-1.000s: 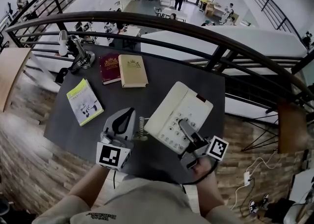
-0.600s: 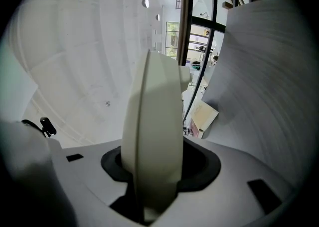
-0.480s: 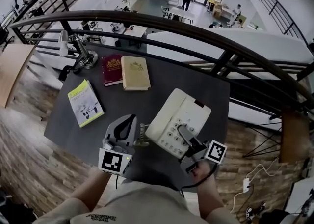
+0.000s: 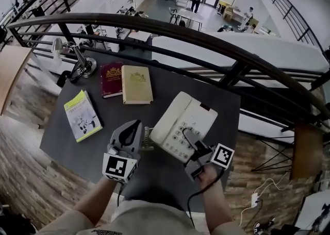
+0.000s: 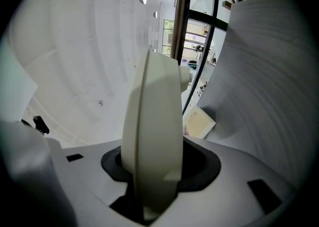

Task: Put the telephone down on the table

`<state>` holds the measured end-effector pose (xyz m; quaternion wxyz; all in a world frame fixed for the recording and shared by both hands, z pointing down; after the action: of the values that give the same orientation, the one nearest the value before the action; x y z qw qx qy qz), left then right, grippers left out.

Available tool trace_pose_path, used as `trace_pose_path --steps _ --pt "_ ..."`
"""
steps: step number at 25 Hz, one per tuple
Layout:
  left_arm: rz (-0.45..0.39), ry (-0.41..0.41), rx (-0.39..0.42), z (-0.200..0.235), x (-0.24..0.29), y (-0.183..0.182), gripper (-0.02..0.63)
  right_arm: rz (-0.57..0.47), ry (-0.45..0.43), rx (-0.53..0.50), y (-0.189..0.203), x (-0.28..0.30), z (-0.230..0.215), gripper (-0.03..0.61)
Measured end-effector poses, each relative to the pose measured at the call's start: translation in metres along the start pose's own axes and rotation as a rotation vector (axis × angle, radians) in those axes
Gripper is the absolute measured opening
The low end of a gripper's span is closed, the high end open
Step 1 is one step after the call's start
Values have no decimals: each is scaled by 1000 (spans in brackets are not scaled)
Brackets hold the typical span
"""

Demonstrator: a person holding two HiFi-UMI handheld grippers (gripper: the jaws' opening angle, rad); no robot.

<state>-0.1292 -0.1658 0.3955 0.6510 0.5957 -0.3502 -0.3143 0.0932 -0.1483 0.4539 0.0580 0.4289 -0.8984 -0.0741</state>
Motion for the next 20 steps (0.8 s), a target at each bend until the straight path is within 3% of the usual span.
trace_pose_path --steps 6,12,20 --pt "-38 18 32 24 70 7 3 14 -8 -18 -58 42 -25 189" --pt "-26 14 -52 44 135 25 3 26 2 -40 -103 82 -58 189" --pt "51 28 -52 56 204 90 3 81 75 -9 -127 129 -135 189"
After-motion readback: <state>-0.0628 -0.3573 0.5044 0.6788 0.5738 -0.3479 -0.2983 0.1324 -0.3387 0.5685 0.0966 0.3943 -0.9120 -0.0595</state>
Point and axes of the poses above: the fingertips, and each gripper's own axes: x forward along the fingers, z to its left, y out of its underside, the point moved 5 cm from there along -x, backward along the fingers, and after that the axes turned 2 degrees about -x, right-handed, at the moved point
